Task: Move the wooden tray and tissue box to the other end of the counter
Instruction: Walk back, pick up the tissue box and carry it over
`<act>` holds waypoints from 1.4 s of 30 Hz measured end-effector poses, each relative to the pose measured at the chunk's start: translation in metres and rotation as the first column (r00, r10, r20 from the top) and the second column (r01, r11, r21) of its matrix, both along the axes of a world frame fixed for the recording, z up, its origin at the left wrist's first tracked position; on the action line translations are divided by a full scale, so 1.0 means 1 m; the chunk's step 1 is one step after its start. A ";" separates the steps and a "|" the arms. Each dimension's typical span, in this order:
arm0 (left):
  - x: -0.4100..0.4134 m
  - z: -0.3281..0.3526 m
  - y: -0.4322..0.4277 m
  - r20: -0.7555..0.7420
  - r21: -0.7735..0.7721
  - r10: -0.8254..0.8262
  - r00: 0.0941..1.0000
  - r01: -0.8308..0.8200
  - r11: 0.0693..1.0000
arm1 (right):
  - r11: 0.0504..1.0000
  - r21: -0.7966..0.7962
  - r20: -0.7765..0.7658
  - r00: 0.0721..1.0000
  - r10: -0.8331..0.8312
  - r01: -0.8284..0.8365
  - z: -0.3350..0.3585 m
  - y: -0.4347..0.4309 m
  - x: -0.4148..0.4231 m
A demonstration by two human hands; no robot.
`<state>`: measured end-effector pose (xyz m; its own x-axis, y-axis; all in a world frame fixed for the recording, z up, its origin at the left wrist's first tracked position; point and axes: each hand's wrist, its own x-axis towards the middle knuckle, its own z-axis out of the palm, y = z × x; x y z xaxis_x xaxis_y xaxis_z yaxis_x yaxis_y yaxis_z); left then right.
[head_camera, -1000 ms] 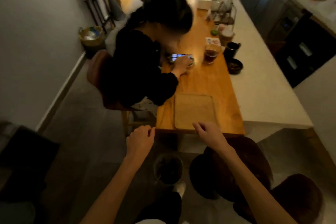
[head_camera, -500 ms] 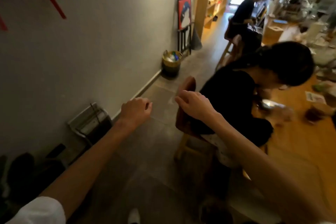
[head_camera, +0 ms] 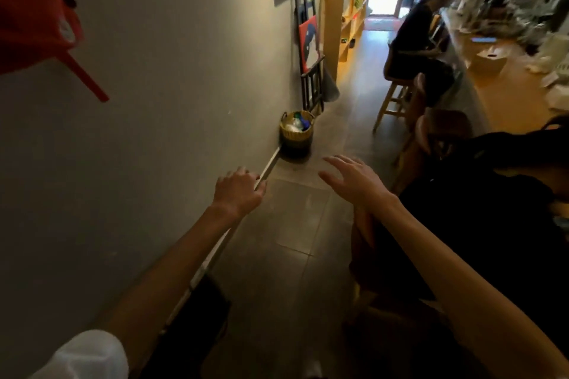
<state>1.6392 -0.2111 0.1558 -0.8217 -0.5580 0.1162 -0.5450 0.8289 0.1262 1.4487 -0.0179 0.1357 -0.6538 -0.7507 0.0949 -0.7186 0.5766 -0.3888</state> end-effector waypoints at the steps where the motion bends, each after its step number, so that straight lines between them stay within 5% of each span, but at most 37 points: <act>1: -0.020 -0.005 -0.014 -0.007 0.013 -0.022 1.000 0.022 1.000 | 0.999 -0.020 0.045 0.998 -0.033 0.034 -0.005 -0.008 -0.018; 13: -0.260 -0.011 -0.205 -0.121 0.050 -0.208 0.971 0.215 0.975 | 0.937 -0.213 0.140 0.958 -0.249 0.275 -0.012 -0.159 -0.234; 26: -0.590 -0.055 -0.354 -0.057 0.296 -0.408 0.911 0.406 0.865 | 0.898 -0.121 0.353 0.864 -0.360 0.424 -0.051 -0.311 -0.495; 31: -0.756 -0.061 -0.390 -0.040 0.276 -0.530 0.847 0.519 0.809 | 0.783 -0.096 0.431 0.735 -0.524 0.614 -0.064 -0.320 -0.603; 38: -0.970 -0.096 -0.332 0.035 0.391 -0.729 0.684 0.662 0.640 | 0.451 0.016 0.558 0.366 -0.745 0.892 -0.104 -0.247 -0.702; 42: -1.083 -0.119 -0.289 0.042 0.421 -0.819 0.572 0.733 0.533 | 0.353 0.063 0.618 0.241 -0.748 0.934 -0.130 -0.210 -0.779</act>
<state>0.5567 -0.4998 0.0366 -0.9217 0.3514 -0.1646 0.2500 0.8622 0.4407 0.6700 -0.2278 0.0060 -0.8838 0.2777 -0.3765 0.4679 0.5230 -0.7124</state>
